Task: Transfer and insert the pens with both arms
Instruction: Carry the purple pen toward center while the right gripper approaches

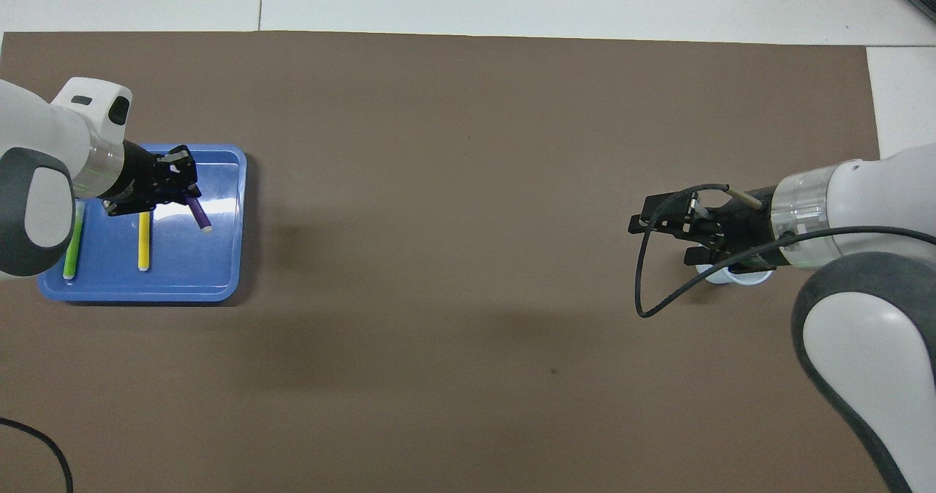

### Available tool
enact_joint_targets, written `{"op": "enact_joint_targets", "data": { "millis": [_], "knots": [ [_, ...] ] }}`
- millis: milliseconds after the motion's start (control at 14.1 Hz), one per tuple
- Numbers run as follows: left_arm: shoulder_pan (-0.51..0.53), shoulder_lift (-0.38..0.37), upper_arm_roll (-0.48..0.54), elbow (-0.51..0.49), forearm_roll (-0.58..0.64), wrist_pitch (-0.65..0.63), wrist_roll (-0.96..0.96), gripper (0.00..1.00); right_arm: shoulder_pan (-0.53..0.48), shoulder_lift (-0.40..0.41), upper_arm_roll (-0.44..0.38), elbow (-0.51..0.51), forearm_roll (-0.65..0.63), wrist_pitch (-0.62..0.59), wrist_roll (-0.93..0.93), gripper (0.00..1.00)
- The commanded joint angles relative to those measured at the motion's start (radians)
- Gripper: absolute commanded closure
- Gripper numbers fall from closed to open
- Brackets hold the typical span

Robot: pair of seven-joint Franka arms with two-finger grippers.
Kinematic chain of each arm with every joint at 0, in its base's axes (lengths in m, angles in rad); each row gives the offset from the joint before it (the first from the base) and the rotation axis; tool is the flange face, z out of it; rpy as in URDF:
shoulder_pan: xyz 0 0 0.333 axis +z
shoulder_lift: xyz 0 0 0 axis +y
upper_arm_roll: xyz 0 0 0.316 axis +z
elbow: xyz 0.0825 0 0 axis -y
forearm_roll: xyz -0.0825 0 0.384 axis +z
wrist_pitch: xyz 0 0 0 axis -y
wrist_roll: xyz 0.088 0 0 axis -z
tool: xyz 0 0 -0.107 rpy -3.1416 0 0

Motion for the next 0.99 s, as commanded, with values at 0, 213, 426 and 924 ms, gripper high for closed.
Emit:
{"op": "enact_joint_targets", "data": {
  "millis": [0,213,426,924],
  "knots": [
    [-0.012,-0.034,-0.029,-0.002,-0.053,-0.006,-0.231,1.00,-0.005,-0.030,0.003,-0.044,0.048,0.037,0.013,0.00],
    [-0.012,-0.060,-0.078,-0.005,-0.139,0.026,-0.449,1.00,-0.005,-0.033,0.002,-0.057,0.111,0.041,0.019,0.00],
    [-0.029,-0.104,-0.099,-0.020,-0.300,0.041,-0.609,1.00,0.025,-0.042,0.005,-0.066,0.166,0.051,0.077,0.00],
    [-0.136,-0.207,-0.098,-0.191,-0.508,0.176,-0.844,1.00,0.119,-0.037,0.006,-0.081,0.310,0.241,0.240,0.00]
  ]
}}
